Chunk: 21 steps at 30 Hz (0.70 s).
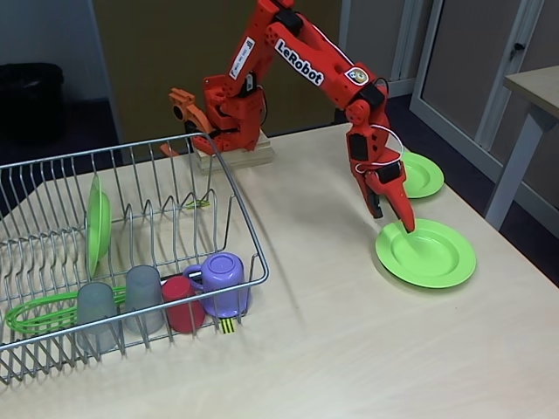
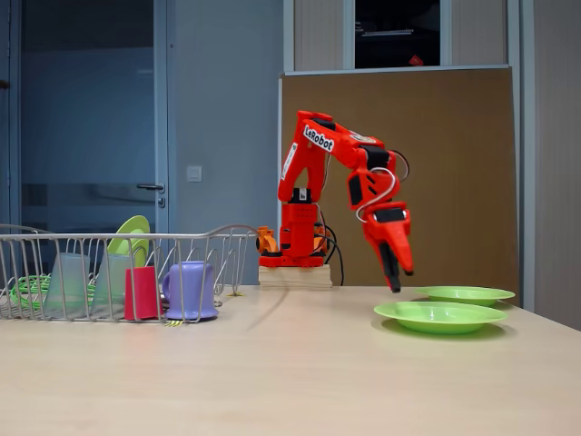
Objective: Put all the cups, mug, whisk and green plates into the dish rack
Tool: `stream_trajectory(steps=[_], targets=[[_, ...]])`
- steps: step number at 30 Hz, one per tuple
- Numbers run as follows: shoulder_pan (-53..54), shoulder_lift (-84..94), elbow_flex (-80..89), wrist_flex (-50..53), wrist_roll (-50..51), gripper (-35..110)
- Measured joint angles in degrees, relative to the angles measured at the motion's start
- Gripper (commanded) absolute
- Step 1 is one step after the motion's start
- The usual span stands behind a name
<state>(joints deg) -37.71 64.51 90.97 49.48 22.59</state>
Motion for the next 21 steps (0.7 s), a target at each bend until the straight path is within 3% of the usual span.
stream_trajectory(steps=[21], targets=[[-2.6,-11.6,-8.8,-3.1,10.1,34]])
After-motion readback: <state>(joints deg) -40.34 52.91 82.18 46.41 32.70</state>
